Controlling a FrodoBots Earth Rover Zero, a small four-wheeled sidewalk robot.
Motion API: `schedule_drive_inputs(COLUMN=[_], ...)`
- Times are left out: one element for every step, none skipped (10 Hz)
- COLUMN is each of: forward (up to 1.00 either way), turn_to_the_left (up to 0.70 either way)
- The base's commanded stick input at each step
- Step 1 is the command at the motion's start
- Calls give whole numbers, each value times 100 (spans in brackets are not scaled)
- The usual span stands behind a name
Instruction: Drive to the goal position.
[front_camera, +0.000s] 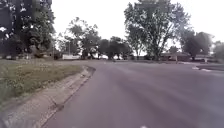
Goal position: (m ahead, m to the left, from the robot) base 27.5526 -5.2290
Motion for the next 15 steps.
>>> schedule_drive_inputs(forward=[100,100,100,100,100,100,100,100,100,100,100,100,100,100,100], turn_to_the_left=[0,0,0,0,0,0,0,7,36,39,40,40,40,21,4])
